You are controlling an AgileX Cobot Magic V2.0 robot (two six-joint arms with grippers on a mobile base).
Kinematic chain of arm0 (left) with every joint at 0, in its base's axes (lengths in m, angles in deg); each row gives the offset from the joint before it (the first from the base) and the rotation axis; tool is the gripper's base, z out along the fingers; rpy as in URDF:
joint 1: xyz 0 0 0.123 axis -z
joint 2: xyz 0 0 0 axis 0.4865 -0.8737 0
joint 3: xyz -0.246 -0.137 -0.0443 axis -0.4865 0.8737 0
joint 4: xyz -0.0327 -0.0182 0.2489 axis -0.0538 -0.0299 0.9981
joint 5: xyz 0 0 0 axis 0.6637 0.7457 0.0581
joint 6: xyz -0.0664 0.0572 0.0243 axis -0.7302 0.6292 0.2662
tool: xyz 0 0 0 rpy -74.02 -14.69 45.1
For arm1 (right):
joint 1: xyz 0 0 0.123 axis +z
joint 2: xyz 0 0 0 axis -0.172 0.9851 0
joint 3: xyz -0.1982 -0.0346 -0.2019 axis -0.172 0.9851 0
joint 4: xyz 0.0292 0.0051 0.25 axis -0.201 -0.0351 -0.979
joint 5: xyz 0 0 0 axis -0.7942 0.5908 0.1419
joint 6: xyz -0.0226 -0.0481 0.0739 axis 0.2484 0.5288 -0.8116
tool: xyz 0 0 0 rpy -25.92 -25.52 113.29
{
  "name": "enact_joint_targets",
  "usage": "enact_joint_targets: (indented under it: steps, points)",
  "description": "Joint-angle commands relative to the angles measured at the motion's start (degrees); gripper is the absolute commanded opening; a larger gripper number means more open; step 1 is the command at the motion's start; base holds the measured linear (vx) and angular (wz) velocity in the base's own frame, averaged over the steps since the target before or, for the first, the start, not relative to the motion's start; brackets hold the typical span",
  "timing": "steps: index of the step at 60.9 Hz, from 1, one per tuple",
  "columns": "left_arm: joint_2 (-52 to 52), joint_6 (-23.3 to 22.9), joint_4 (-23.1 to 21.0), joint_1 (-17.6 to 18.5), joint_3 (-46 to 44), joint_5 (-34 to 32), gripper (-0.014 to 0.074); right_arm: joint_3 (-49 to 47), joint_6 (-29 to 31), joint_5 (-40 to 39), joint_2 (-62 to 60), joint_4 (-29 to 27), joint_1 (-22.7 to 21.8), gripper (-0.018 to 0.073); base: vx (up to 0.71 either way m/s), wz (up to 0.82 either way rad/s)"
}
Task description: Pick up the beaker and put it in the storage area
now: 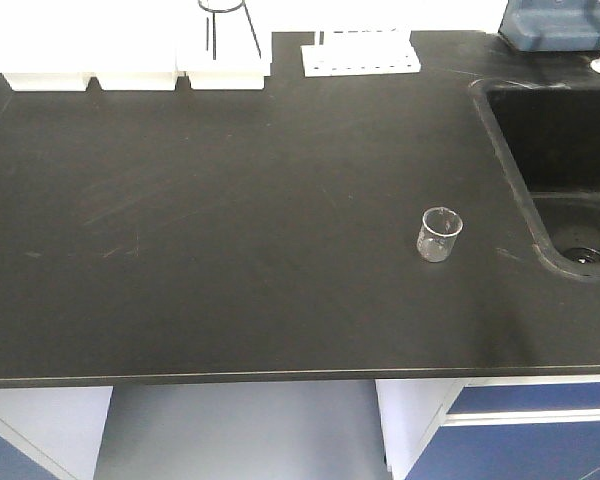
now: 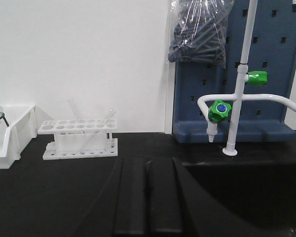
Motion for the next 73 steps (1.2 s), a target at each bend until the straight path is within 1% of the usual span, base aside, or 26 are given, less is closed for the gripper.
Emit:
enact_joint_targets:
  steps: [1,7,11,14,18,23,25,26,29,40,49,57,73]
  points:
    - [1.0,-0.3,-0.3,0.4,1.3,-4.6,-0.0008,-2.1,0.0,-5.6,0.5,0.5,-0.2,0.0014,0.00,0.00]
    - [1.0,-0.3,-0.3,0.4,1.3,-4.6,-0.0008,-2.1,0.0,-5.6,0.5,0.5,-0.2,0.0078,0.00,0.00]
    - [1.0,-0.3,-0.3,0.4,1.3,-4.6,-0.0008,-2.1,0.0,-5.6,0.5,0.5,-0.2,0.0156,0.00,0.00]
    - [1.0,-0.3,-0.3,0.4,1.3,-4.6,-0.0008,-2.1,0.0,-5.6,0.5,0.5,-0.2,0.0230,0.00,0.00]
    - [1.0,-0.3,-0.3,0.4,1.3,-4.6,-0.0008,-2.1,0.0,-5.6,0.5,0.5,-0.2,0.0348,0.00,0.00]
    - [1.0,-0.3,-0.3,0.4,1.3,-4.6,-0.0008,-2.1,-0.1,-5.6,0.5,0.5,-0.2,0.0531,0.00,0.00]
    - [1.0,-0.3,-0.3,0.4,1.3,-4.6,-0.0008,-2.1,-0.1,-5.7,0.5,0.5,-0.2,0.0620,0.00,0.00]
    - [1.0,-0.3,-0.3,0.4,1.3,-4.6,-0.0008,-2.1,-0.1,-5.7,0.5,0.5,-0.2,0.0634,0.00,0.00]
    - [1.0,-0.3,-0.3,0.4,1.3,-4.6,-0.0008,-2.1,-0.1,-5.9,0.5,0.5,-0.2,0.0734,0.00,0.00]
    - [1.0,-0.3,-0.3,0.4,1.3,-4.6,-0.0008,-2.1,-0.2,-6.3,0.5,0.4,-0.2,0.0723,0.00,0.00]
    - [1.0,-0.3,-0.3,0.4,1.3,-4.6,-0.0008,-1.6,-1.1,-6.8,0.6,-2.6,-0.2,0.0686,0.00,0.00]
    - [1.0,-0.3,-0.3,0.4,1.3,-4.6,-0.0008,3.7,-1.1,-15.1,2.3,-2.3,-0.2,0.0637,0.00,0.00]
    - [1.0,-0.3,-0.3,0.4,1.3,-4.6,-0.0008,22.7,-2.1,-30.8,8.2,-2.3,-0.2,0.0539,0.00,0.00]
